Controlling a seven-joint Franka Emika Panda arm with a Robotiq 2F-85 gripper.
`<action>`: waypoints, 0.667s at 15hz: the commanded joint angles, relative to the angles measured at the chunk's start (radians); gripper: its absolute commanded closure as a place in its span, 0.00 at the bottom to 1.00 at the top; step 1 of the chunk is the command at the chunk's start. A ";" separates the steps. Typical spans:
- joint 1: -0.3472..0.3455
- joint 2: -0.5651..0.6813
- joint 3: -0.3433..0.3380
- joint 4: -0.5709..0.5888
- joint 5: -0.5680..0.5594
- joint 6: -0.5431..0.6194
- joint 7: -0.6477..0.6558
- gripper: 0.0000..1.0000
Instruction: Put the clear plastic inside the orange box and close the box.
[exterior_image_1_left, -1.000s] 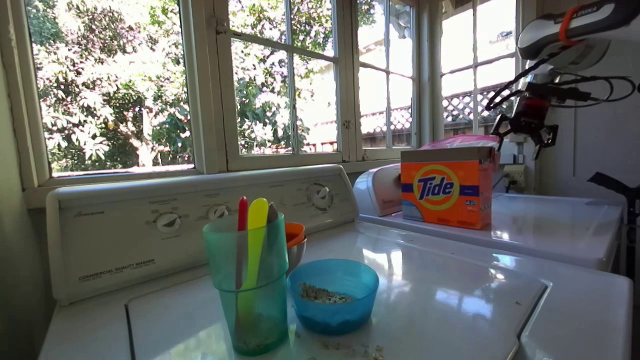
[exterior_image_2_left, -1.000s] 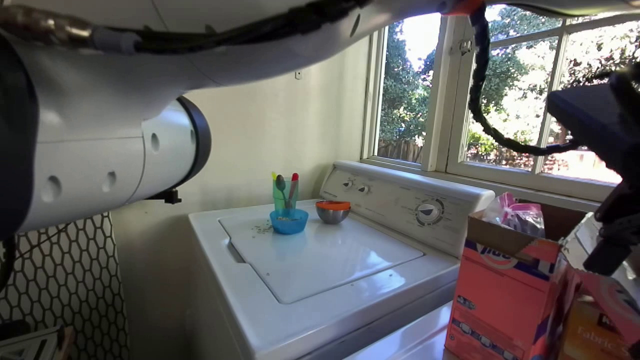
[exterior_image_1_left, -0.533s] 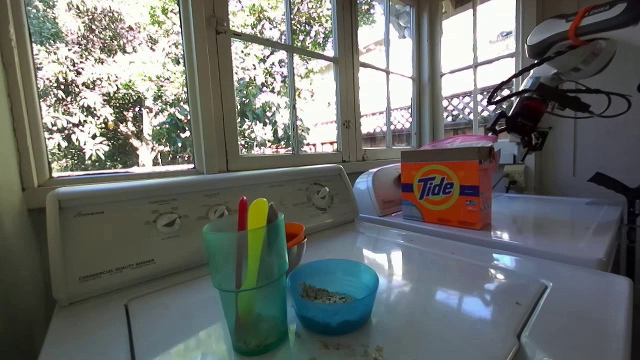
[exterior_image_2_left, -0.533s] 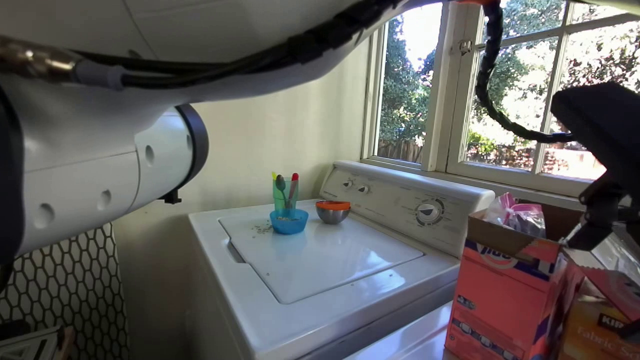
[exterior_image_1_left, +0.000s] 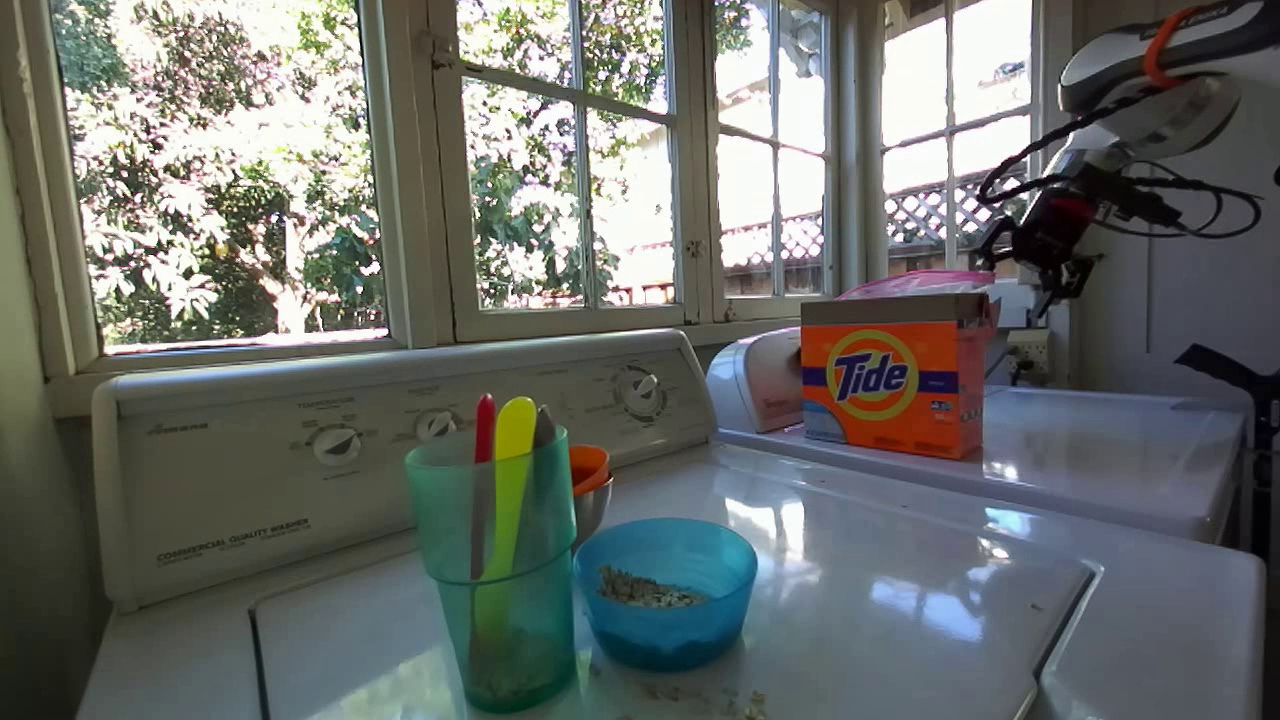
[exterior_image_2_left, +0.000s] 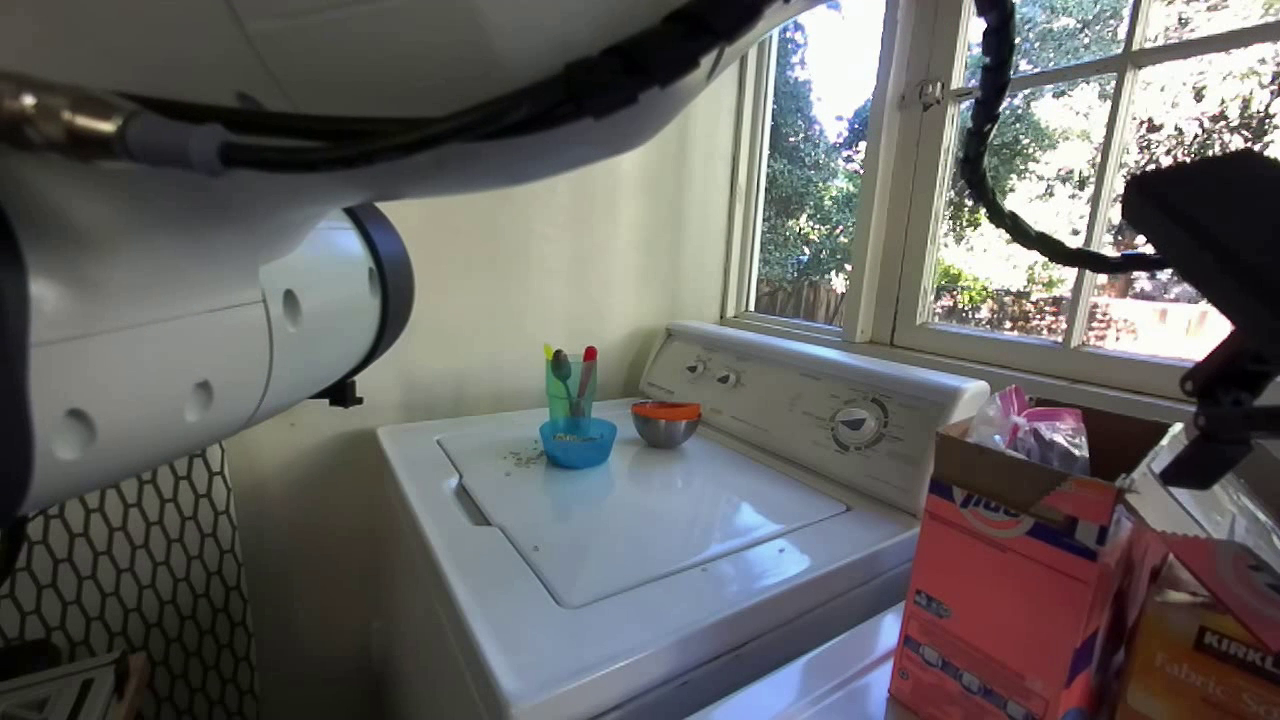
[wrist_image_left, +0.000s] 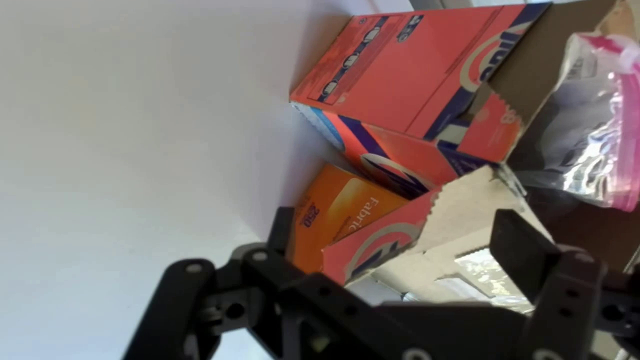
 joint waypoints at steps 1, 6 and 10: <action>-0.020 0.015 0.057 -0.003 0.056 0.001 -0.099 0.00; -0.047 0.060 0.088 0.014 0.102 0.030 -0.107 0.00; -0.052 0.070 0.078 0.011 0.088 0.050 -0.072 0.00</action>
